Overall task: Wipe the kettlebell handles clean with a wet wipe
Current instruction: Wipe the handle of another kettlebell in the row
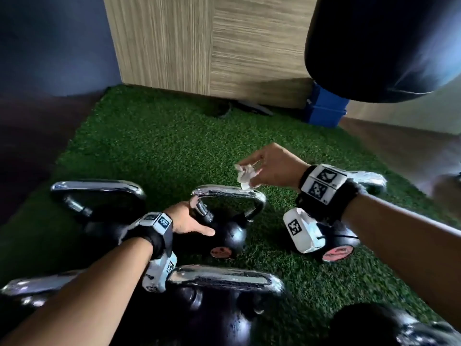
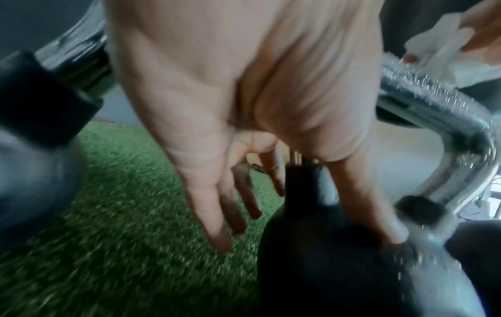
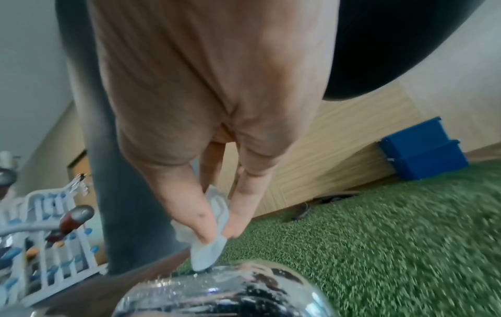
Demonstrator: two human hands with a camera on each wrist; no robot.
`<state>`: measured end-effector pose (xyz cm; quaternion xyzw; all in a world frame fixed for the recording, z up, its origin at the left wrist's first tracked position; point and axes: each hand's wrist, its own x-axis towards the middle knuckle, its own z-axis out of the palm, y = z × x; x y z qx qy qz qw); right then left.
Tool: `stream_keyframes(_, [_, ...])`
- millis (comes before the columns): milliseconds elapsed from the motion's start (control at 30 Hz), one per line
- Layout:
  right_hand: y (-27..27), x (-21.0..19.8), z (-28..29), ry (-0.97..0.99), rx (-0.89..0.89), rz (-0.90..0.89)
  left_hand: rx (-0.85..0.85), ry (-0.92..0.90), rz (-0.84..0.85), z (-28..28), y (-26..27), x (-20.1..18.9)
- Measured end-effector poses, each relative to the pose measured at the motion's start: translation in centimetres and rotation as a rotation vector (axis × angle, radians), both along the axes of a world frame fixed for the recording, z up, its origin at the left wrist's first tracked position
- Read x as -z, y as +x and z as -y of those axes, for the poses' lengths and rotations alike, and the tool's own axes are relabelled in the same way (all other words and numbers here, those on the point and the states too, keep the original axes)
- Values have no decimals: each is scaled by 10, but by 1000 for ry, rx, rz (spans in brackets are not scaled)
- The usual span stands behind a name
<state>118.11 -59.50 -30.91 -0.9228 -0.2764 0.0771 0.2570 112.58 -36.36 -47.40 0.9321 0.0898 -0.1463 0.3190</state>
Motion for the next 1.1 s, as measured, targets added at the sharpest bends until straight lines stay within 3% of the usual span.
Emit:
stream_keyframes(133, [-5, 4, -1, -106, -158, 145, 9, -124, 104, 8, -16, 15])
stream_keyframes(567, [-9, 22, -26, -164, -267, 323, -179, -40, 136, 15, -26, 24])
stream_keyframes(800, [-6, 12, -17, -375, -254, 315, -167, -53, 118, 13, -24, 31])
stream_keyframes(900, [-10, 12, -17, -363, -254, 338, -167, -100, 120, 12, -24, 33])
stream_keyframes(1100, [-7, 19, 3, -446, -87, 275, -158, -159, 124, 12, -23, 35])
